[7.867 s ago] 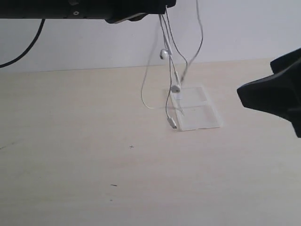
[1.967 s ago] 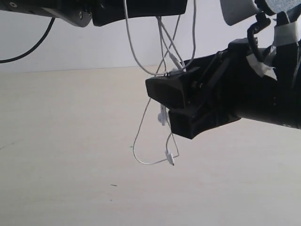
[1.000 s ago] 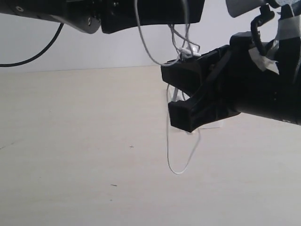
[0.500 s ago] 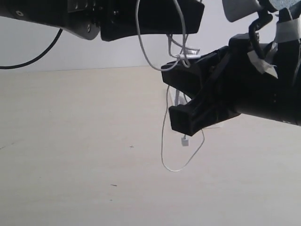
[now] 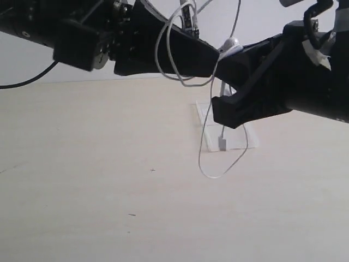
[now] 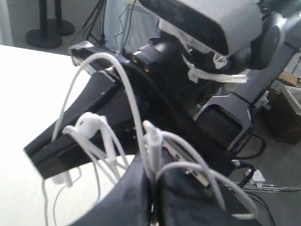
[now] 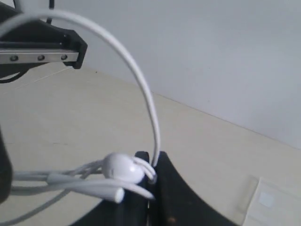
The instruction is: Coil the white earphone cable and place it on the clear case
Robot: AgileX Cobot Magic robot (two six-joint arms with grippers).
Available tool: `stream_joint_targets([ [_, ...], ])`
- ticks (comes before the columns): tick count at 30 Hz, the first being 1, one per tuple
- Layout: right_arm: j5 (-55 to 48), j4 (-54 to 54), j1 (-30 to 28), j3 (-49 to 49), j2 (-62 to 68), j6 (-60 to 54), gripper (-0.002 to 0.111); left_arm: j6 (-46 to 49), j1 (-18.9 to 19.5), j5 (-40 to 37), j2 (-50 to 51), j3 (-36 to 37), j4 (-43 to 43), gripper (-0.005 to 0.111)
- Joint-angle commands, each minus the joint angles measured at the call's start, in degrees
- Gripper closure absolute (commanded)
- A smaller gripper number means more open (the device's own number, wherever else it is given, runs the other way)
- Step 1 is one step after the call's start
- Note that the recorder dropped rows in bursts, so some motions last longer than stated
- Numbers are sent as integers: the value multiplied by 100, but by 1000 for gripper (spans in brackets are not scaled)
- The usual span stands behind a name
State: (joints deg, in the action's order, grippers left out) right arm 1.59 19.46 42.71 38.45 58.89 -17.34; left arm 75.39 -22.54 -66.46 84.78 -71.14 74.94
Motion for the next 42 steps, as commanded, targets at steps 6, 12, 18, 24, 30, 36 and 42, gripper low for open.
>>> stream_joint_targets([
  [6,142,9,-122,369,-147,-57,108,-418,-25,638,168,-36,-103,107],
  [12,117,135,-122,460,-147,108,108,-425,-37,963,228,-36,183,96],
  [18,117,135,-122,460,-147,108,108,-666,-37,985,228,-36,268,53],
  [24,189,148,-122,460,-147,96,108,-1148,-37,834,228,-36,268,47],
  [30,293,148,-122,460,-147,85,108,-1476,-37,550,228,-36,-25,47],
  [36,327,148,-122,460,-147,83,108,-1912,-37,550,228,-36,-595,47],
  [42,445,126,-191,460,-147,83,108,-2001,-37,755,228,-36,-547,47],
])
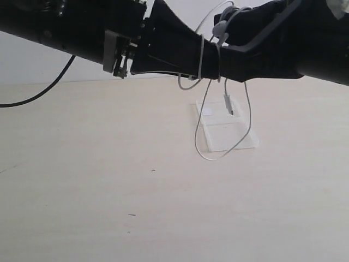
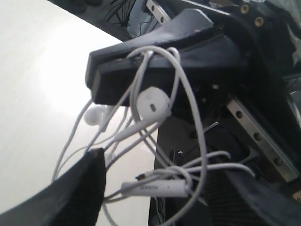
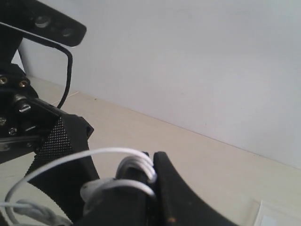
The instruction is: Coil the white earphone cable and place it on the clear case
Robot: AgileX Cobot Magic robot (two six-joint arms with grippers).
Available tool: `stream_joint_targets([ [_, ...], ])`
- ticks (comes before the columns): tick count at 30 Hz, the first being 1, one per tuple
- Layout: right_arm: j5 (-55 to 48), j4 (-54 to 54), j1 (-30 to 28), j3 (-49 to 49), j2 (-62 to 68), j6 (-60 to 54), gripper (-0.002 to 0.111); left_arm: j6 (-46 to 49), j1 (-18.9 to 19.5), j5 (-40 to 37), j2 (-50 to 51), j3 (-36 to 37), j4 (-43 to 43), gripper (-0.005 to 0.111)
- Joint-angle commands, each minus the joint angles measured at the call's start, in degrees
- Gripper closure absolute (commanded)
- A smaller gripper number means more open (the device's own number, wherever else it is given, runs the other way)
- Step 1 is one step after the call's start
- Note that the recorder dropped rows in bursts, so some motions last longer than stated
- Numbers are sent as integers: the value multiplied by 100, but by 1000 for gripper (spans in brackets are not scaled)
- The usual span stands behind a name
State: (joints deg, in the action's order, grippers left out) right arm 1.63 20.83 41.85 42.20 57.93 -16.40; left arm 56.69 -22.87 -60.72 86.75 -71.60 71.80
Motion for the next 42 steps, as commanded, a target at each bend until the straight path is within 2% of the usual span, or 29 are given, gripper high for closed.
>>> stream_joint_targets([
  [1,459,-11,-165,85,-51,-11,108,-132,-5,181,32,10,-233,47],
  [7,408,-11,-366,85,-51,-11,108,-124,-5,265,32,10,47,48],
  [12,386,-11,-366,85,-51,-11,108,-60,-5,265,32,10,124,61],
  [34,-3,-11,-521,85,37,-58,108,-194,-5,423,32,10,-445,61],
  [42,31,-11,-521,85,37,-58,108,-808,-5,411,32,10,-1214,61],
])
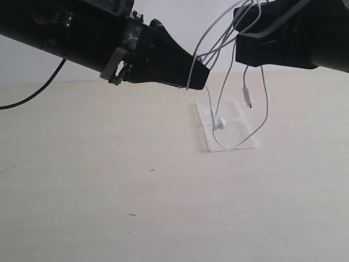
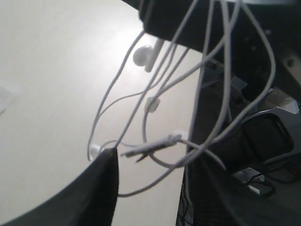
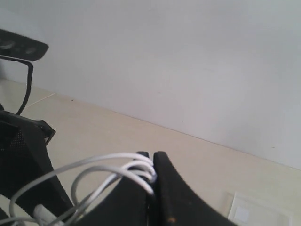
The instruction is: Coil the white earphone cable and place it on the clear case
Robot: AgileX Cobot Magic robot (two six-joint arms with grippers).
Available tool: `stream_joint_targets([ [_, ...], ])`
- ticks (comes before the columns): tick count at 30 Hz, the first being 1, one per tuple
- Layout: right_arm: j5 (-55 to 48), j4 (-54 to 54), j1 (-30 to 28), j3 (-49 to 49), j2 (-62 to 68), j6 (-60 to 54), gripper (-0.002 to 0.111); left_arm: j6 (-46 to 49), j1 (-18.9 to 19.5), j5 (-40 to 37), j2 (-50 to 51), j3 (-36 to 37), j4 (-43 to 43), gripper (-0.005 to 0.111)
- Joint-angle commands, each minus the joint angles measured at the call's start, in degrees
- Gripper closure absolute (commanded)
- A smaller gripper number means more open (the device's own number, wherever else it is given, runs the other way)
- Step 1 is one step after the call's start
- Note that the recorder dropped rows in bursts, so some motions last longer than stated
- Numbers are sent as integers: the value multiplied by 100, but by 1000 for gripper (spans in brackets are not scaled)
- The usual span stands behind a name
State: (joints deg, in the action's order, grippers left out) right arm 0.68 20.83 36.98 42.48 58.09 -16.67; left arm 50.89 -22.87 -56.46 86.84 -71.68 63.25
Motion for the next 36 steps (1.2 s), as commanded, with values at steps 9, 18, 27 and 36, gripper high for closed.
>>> stream_joint_targets([
  [9,-353,-46,-33,57,21,-190,108,-188,-5,95,22,19,-182,61],
  [18,-1400,-33,-33,57,-6,-567,108,-58,-5,521,-214,19,17,61],
  [27,-1693,38,-33,57,-6,-641,108,62,-5,586,-250,-217,97,100],
  [36,-1791,2470,-33,57,-6,-2971,108,138,-5,566,-240,-376,185,107],
])
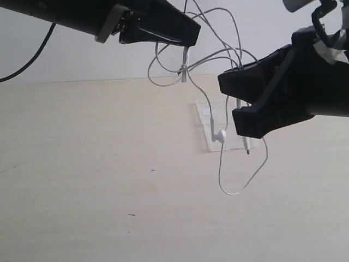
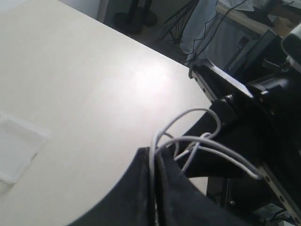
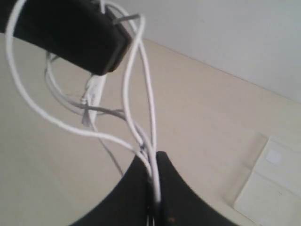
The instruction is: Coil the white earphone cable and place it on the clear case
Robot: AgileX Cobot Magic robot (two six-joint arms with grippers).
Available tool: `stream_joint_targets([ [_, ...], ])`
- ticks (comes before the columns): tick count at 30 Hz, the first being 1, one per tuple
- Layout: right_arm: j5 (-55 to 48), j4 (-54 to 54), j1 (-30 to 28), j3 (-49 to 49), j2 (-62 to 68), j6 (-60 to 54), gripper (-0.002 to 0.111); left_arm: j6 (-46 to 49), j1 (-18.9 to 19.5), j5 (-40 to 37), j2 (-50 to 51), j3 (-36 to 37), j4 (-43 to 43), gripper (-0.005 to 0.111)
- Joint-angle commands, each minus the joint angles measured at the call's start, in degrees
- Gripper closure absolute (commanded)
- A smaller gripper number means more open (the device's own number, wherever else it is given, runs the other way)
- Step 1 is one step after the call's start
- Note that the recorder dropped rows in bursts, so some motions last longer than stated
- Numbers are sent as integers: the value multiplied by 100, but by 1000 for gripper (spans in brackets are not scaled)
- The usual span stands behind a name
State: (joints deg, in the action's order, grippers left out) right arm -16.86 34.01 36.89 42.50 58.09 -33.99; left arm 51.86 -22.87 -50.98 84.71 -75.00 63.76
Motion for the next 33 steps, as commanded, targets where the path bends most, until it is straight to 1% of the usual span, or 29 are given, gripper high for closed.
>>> stream_joint_targets([
  [1,-38,1407,-25,55,-6,-1475,108,41,-5,19,-26,-44,134,107],
  [5,-113,1637,-25,55,-6,-1812,108,41,-5,19,-26,-44,158,107],
  [7,-253,1650,-25,55,-6,-1951,105,41,-5,19,-26,-44,171,107],
  [8,-312,1750,-25,55,-6,-2074,101,41,-5,19,-26,-44,200,107],
  [9,-340,1947,-25,55,-6,-2258,94,41,-5,19,-26,-44,282,107],
  [14,-286,2286,-25,55,-6,-2412,75,41,-19,-23,-26,-44,411,107],
  [16,-282,2305,-25,55,7,-2412,70,41,-158,-23,-16,-44,411,107],
  [18,-282,2355,-25,55,67,-2412,69,132,-396,88,-4,-44,411,107],
  [20,-336,2744,-25,55,185,-2745,69,209,-608,233,-4,-104,466,107],
  [21,-349,2925,-25,55,236,-2940,69,209,-647,233,-4,-136,466,107],
  [24,-434,3997,-25,55,339,-4051,69,209,-740,359,-4,-296,458,107],
  [27,-445,4057,-25,55,339,-4149,69,193,-740,458,-4,-306,429,107],
  [29,-366,3970,-25,55,339,-4149,69,146,-740,458,-4,-306,257,107],
  [31,-272,3894,-25,55,328,-4149,67,-164,-740,458,-4,-306,-286,107],
  [32,-296,3894,-25,55,328,-4149,64,-300,-740,485,-4,-306,-561,107],
  [33,-294,3894,-25,55,328,-4136,58,-512,-711,641,-4,-306,-895,107],
])
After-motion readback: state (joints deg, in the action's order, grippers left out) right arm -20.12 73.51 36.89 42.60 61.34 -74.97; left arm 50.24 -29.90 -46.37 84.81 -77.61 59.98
